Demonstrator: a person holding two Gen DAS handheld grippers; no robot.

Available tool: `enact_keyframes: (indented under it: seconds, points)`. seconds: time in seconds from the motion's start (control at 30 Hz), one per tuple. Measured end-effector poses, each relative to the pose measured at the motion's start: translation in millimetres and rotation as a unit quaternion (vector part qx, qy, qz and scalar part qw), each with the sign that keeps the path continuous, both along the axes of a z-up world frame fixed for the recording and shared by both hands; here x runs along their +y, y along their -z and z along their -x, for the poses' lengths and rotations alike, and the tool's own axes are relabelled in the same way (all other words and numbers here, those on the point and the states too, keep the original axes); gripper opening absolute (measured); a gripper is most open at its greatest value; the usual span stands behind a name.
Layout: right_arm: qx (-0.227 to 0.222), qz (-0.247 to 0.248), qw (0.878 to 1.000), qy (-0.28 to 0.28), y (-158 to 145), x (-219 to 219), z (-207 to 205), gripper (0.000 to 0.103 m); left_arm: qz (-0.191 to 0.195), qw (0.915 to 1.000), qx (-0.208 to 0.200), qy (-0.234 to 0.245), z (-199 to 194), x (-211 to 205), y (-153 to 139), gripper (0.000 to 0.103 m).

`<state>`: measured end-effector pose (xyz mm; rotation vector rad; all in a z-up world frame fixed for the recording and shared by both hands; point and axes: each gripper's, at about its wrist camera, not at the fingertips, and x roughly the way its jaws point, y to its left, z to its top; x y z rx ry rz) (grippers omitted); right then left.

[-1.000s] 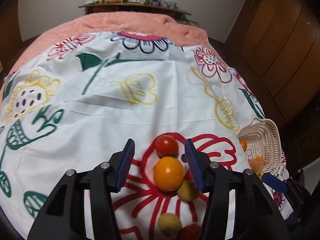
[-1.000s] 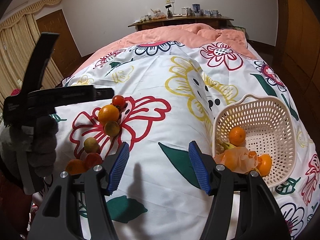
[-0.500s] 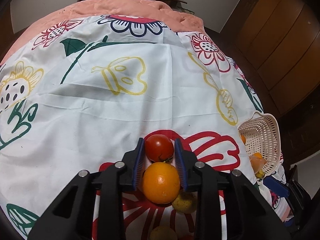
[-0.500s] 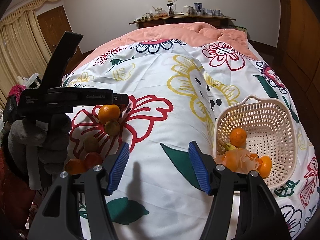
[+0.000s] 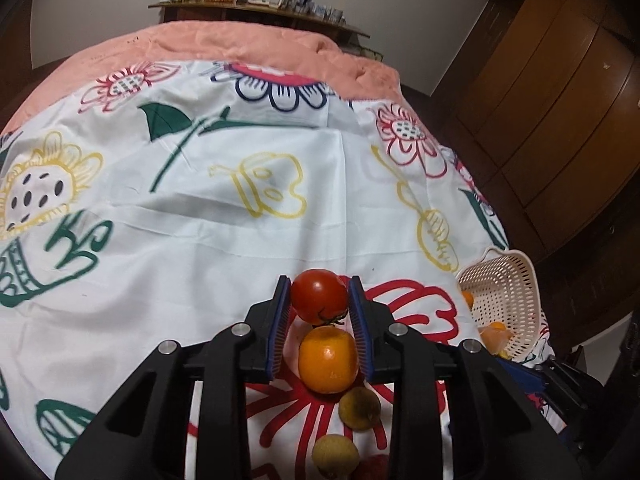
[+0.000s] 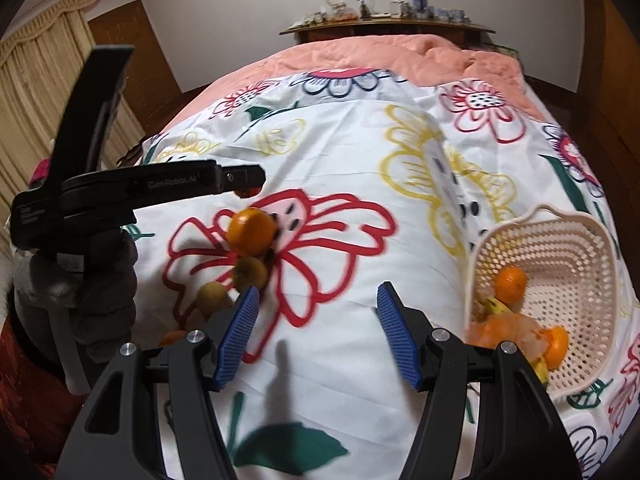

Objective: Organize fruits
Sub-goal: 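Grasp a loose orange with the right gripper while the left gripper holds the tomato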

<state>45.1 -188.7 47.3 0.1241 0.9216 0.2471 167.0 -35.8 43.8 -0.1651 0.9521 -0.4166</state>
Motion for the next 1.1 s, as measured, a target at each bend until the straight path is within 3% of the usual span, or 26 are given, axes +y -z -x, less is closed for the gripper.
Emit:
enact_keyframes:
  seconds: [0.27,0.4,0.8,1.1]
  points:
    - [0.024,-0.016,0.999,-0.042,2,33,-33,0.062,0.000,0.9992,-0.030,-0.028,12,24,-19,0.030]
    - [0.039,-0.015,0.998,-0.051,8,45,-51,0.062,-0.022,0.9970,-0.054,-0.051,18,38,-25,0.030]
    - [0.068,0.010,0.996,-0.055,27,71,-84,0.062,-0.053,0.9924,-0.071,-0.086,21,63,-16,0.030]
    - [0.065,0.045,0.995,-0.056,31,81,-87,0.048,-0.061,0.9912,-0.077,-0.088,26,64,-15,0.030]
